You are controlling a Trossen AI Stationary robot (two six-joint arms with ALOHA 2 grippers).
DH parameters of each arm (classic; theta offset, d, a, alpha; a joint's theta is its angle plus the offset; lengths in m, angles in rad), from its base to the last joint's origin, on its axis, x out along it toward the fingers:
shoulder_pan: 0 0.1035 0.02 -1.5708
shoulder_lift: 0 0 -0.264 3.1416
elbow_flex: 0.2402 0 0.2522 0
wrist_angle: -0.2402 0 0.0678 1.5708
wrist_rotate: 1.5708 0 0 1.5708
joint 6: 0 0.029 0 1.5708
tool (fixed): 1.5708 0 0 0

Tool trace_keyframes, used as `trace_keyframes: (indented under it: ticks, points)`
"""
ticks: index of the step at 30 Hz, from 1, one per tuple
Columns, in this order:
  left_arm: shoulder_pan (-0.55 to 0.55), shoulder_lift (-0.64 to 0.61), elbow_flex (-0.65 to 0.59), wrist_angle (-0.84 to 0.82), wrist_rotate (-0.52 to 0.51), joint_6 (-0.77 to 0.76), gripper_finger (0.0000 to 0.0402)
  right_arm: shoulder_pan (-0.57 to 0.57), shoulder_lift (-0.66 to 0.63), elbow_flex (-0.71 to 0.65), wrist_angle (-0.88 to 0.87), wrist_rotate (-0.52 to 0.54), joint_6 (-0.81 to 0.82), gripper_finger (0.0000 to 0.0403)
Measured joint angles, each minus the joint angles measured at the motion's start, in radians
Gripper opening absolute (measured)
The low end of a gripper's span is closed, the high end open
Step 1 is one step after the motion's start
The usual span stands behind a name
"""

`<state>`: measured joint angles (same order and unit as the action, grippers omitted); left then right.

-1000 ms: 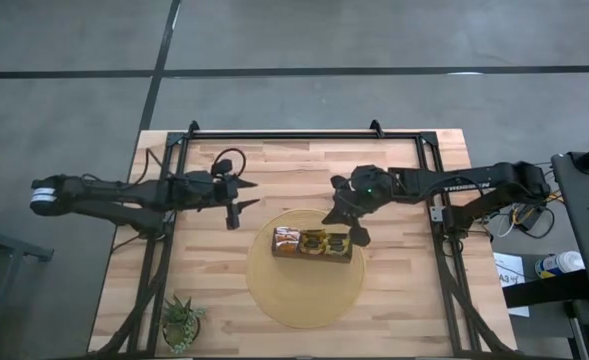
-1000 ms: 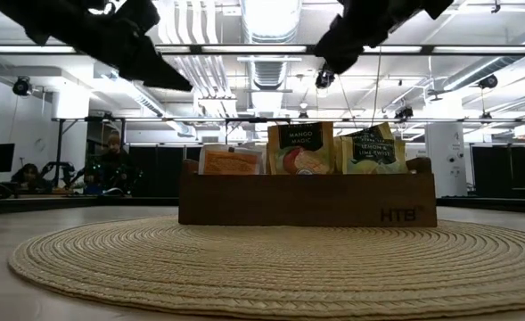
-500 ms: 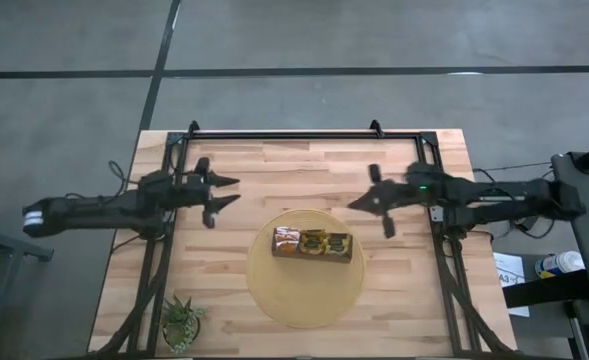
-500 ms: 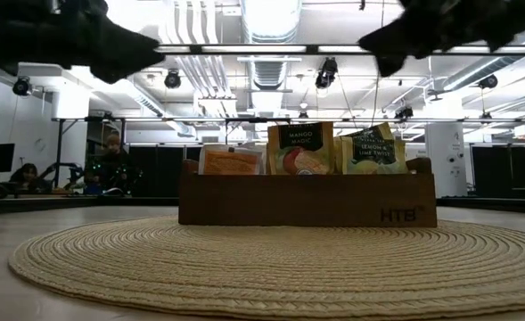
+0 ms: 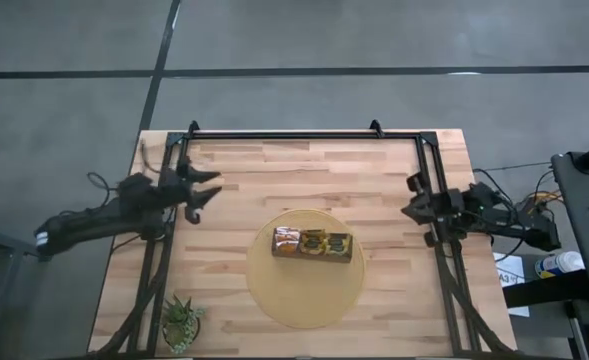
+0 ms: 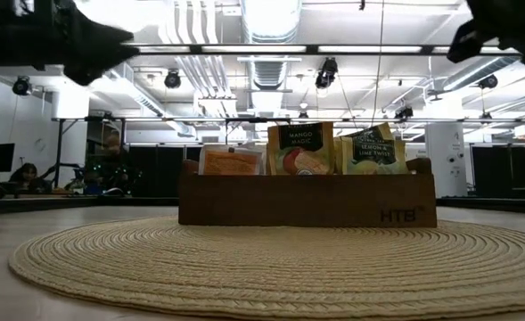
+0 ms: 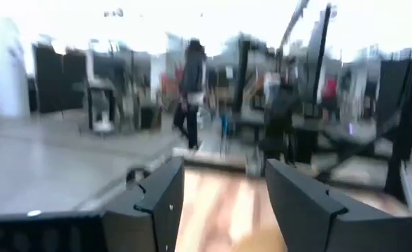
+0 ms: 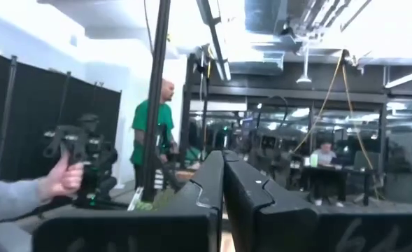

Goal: Pick & Place Tea
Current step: Return to Home Position

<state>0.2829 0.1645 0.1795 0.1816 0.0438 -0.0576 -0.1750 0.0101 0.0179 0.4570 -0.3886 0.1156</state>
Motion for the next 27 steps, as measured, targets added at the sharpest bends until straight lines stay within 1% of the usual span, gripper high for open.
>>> trace_keyframes:
  ticks: [1,4,6,7,10,13,15,17,19,21,24,27]
  points:
    - [0.001,-0.039,-0.004,-0.002,-0.007,-0.008,0.0195,0.001,-0.010,0.001,-0.034,0.002,-0.005,0.0009]
    - [0.004,-0.165,-0.010,-0.035,0.004,-0.015,0.0195,-0.001,0.008,0.011,-0.020,-0.015,-0.013,0.0009]
    - [0.008,-0.164,-0.006,-0.006,0.018,-0.021,0.0195,0.000,0.026,0.017,-0.011,-0.025,-0.026,0.0009]
    - [0.010,-0.162,-0.013,-0.039,0.031,-0.028,0.0195,0.000,0.024,0.015,-0.013,-0.024,-0.025,0.0009]
    - [0.017,-0.130,-0.010,-0.030,0.053,-0.028,0.0195,0.000,0.018,0.012,-0.023,-0.024,-0.028,0.0009]
    - [0.019,-0.155,-0.062,-0.014,0.052,-0.030,0.0195,-0.001,0.007,0.011,-0.063,-0.023,-0.053,0.0009]
    - [0.019,-0.163,-0.119,-0.006,0.051,-0.026,0.0195,-0.002,0.001,0.008,-0.138,-0.017,-0.097,0.0009]
    - [0.020,-0.163,-0.171,-0.004,0.052,-0.021,0.0195,-0.002,-0.002,0.004,-0.243,0.010,-0.148,0.0009]
    - [0.024,-0.157,-0.170,-0.086,0.044,-0.023,0.0195,-0.002,-0.003,-0.003,-0.334,0.055,-0.167,0.0009]
    - [0.024,-0.161,-0.171,-0.132,0.042,-0.027,0.0195,-0.002,-0.008,-0.006,-0.408,0.110,-0.160,0.0009]
    - [0.023,-0.164,-0.171,-0.149,0.041,0.005,0.0195,-0.002,0.014,-0.007,-0.417,0.175,-0.162,0.0009]
    - [0.024,-0.162,-0.171,-0.149,0.041,0.055,0.0195,-0.002,0.038,-0.007,-0.418,0.181,-0.195,0.0009]
